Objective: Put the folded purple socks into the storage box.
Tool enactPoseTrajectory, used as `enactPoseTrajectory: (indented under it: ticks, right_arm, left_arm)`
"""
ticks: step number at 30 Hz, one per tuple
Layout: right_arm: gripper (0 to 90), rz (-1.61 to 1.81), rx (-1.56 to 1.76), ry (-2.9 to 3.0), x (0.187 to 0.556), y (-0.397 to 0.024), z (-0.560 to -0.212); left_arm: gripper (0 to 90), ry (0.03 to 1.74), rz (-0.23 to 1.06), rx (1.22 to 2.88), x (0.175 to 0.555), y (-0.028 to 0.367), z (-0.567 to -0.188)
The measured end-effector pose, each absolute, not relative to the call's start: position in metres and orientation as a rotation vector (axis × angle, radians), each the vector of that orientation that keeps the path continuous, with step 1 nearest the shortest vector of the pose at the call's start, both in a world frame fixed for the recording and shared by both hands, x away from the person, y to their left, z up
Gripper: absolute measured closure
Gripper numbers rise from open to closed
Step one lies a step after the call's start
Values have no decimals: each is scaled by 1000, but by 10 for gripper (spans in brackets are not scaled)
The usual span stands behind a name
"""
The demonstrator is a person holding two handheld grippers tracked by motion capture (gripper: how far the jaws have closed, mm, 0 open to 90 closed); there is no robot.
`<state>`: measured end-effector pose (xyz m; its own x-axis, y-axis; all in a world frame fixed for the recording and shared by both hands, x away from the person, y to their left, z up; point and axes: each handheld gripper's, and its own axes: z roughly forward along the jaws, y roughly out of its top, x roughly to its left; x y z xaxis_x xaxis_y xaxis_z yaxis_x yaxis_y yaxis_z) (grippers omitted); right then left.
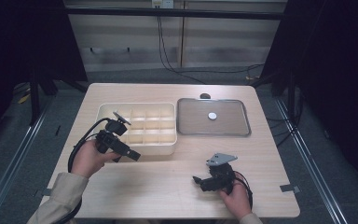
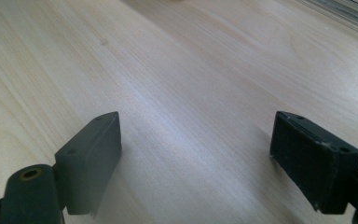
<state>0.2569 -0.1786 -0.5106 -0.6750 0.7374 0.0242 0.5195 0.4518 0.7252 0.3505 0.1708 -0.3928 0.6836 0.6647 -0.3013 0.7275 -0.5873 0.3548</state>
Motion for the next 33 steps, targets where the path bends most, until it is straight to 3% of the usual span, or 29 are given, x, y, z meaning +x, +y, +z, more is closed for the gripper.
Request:
enactPoseTrajectory:
  ticks: [33]
  right_arm:
    - [161, 1051, 1079, 2411, 257, -178, -511]
  left_arm:
    - [261, 962, -278, 2410, 315, 141, -440]
